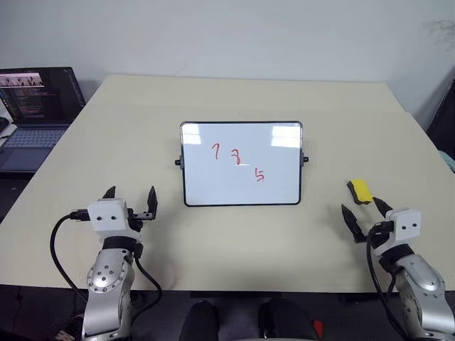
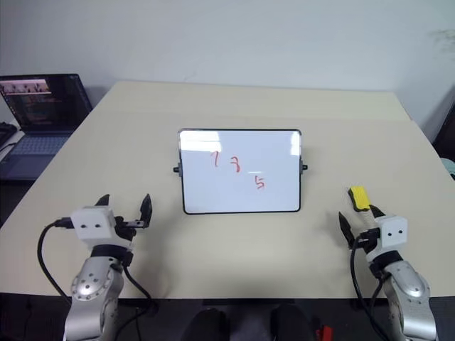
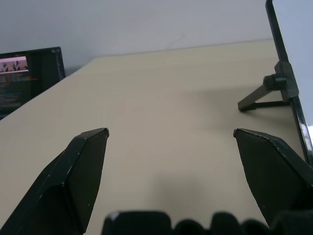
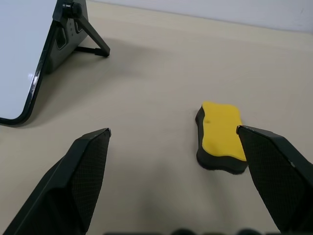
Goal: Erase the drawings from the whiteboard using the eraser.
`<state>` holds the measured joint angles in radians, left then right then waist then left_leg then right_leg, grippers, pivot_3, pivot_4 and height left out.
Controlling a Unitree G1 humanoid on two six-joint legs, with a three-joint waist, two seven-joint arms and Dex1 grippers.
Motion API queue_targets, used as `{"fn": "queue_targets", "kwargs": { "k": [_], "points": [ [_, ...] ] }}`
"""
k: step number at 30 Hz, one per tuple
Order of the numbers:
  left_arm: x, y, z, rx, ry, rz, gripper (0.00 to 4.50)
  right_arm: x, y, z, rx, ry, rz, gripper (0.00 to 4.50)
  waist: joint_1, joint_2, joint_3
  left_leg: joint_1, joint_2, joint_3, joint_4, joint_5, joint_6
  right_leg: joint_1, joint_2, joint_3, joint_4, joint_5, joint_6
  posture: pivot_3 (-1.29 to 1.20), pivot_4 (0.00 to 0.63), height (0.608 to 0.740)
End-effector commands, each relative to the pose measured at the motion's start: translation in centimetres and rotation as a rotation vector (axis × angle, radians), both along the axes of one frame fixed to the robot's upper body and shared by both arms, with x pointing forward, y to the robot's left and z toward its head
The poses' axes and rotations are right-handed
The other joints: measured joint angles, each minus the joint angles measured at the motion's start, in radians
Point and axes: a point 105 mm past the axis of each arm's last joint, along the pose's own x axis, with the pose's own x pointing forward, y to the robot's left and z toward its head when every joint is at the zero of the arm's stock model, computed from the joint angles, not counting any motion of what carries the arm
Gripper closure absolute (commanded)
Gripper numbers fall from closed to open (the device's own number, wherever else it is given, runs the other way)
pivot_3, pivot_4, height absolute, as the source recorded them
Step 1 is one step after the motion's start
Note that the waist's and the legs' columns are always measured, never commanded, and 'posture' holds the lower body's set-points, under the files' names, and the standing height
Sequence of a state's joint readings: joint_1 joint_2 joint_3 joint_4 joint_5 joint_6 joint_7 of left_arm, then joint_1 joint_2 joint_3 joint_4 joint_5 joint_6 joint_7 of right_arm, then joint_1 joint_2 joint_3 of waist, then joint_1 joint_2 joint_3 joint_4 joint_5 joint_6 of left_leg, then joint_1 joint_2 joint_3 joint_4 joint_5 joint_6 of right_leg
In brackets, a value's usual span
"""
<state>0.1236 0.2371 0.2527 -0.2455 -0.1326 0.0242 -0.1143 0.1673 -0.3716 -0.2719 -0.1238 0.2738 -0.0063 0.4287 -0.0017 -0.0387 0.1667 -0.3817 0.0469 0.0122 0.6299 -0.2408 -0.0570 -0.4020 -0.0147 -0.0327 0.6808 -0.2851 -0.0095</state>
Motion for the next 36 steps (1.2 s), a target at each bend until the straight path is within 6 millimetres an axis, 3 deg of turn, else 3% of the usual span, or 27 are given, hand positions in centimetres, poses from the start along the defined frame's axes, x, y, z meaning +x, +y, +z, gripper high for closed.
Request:
{"fn": "queue_targets", "kwargs": {
  "k": [1,9,17,19,22,28,36],
  "points": [
    [0.2,-0.4,0.7,0.010,-0.030,-0.023,0.03,0.1,-0.2,1.5,0.012,-0.038,-0.015,0.00,0.000,0.000,0.000,0.000,0.000,0.000,0.000,0.000,0.000,0.000,0.000,0.000,0.000,0.000,0.000,0.00,0.150,0.740],
    [0.0,-0.3,0.5,-0.009,-0.025,-0.024,0.03,-1.0,0.6,2.9,-0.027,-0.071,-0.006,0.00,0.000,0.000,0.000,0.000,0.000,0.000,0.000,0.000,0.000,0.000,0.000,0.000,0.000,0.000,0.000,0.00,0.150,0.740],
    [0.2,2.0,1.9,-0.002,-0.071,0.017,0.03,-0.8,3.0,1.5,-0.021,-0.035,0.025,0.00,0.000,0.000,0.000,0.000,0.000,-0.001,0.000,0.000,0.000,0.000,0.000,-0.001,0.000,0.000,0.000,0.00,0.150,0.740],
    [0.7,2.2,2.4,0.007,-0.077,-0.011,0.03,-1.1,4.1,2.1,-0.032,-0.062,0.046,0.00,0.001,0.000,0.000,0.000,0.000,-0.001,0.000,0.000,0.000,0.000,0.000,-0.001,0.000,0.000,0.000,0.00,0.150,0.740],
    [2.2,1.7,2.5,0.024,-0.072,-0.038,0.03,-2.0,3.5,2.7,-0.023,-0.089,0.011,0.00,0.003,0.000,-0.001,0.000,0.000,-0.001,0.000,0.000,0.000,0.000,0.000,-0.001,0.000,0.000,0.000,0.00,0.150,0.740],
    [2.9,2.3,3.3,0.041,-0.068,-0.095,0.03,-2.3,4.6,1.8,0.006,-0.019,-0.012,0.00,-0.001,-0.001,-0.001,0.000,0.000,-0.001,0.000,0.000,0.000,0.000,0.000,-0.001,0.000,0.000,0.000,0.00,0.150,0.740],
    [3.2,2.9,5.4,0.091,-0.068,-0.225,0.03,-0.4,5.1,5.3,0.034,-0.136,-0.009,0.00,-0.001,-0.001,-0.001,0.000,0.001,-0.001,0.000,0.000,0.000,0.000,0.001,-0.001,0.000,0.000,0.000,0.00,0.150,0.740]
  ]
}}
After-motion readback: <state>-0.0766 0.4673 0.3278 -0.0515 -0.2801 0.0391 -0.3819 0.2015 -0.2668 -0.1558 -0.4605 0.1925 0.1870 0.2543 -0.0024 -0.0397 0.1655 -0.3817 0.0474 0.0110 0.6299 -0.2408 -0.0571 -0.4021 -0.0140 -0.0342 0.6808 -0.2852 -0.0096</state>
